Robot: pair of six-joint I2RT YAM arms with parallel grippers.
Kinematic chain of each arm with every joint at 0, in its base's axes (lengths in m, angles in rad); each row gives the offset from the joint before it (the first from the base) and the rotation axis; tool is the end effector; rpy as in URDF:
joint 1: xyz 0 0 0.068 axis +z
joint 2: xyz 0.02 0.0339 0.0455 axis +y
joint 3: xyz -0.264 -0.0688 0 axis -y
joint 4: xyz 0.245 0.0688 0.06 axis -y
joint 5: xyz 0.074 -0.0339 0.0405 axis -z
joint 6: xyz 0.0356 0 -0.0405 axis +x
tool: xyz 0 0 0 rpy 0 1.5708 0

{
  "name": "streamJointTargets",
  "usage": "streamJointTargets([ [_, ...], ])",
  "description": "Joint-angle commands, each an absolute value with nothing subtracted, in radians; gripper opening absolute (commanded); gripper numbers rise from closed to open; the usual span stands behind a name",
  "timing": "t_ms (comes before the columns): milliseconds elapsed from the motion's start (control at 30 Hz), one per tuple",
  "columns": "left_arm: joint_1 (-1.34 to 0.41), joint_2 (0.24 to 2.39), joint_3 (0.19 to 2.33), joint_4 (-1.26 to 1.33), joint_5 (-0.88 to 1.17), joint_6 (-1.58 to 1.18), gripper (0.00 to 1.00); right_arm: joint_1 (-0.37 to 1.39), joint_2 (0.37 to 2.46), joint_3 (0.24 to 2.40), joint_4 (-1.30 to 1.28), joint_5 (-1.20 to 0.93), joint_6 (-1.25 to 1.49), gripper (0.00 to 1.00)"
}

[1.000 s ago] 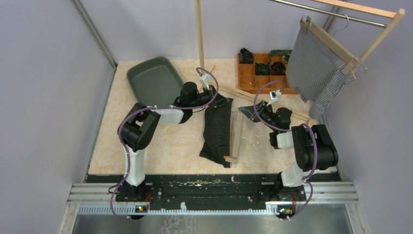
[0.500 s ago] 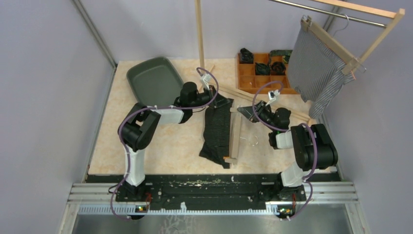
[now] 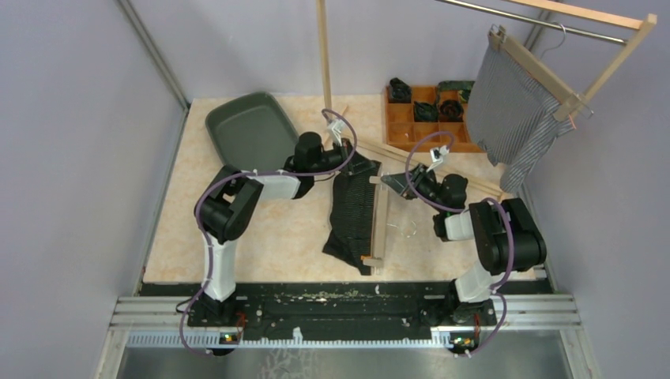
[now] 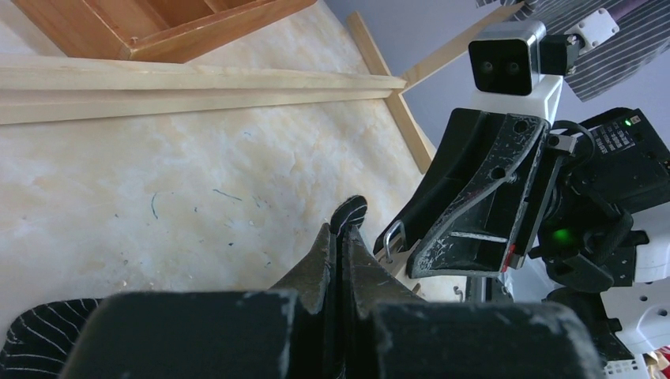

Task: Clip the underwear to the hanger
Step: Clamp the underwear onto the hanger, then pick up the hanger at the center of the board.

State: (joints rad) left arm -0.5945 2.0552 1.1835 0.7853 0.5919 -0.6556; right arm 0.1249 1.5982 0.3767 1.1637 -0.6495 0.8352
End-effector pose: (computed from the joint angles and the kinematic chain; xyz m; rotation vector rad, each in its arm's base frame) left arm 0.3614 -0.2683 0.1893 0.4443 1.7990 -1.3989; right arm 0.2649 0.0550 0.1618 0.0841 1.7704 1.2406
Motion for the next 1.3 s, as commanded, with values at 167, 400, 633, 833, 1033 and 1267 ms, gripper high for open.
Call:
streamJointTargets([
  [167,-0.597,2.067,1.245,0.848,0.573,-0.657,0.00,0.162,1.620,0.418,1.168,-0.723,0.782,0.00],
  [400,-0.593,2.053,1.213,0.880,0.578,-0.649,0.00,0.162,1.552,0.406,1.090,-0.646,0.748,0.73],
  [633,-0.566,2.042,1.200,0.932,0.646,-0.655,0.00,0.135,1.367,0.367,0.953,-0.558,0.676,0.87],
  [833,-0.538,2.035,1.235,0.915,0.694,-0.640,0.00,0.125,1.175,0.344,0.734,-0.503,0.582,0.88],
  [1033,-0.517,2.075,1.327,0.862,0.778,-0.619,0.00,0.126,1.081,0.279,0.668,-0.543,0.587,0.88],
  [1267,-0.497,2.125,1.402,0.827,0.854,-0.612,0.00,0.164,1.058,0.148,0.736,-0.551,0.622,0.80],
])
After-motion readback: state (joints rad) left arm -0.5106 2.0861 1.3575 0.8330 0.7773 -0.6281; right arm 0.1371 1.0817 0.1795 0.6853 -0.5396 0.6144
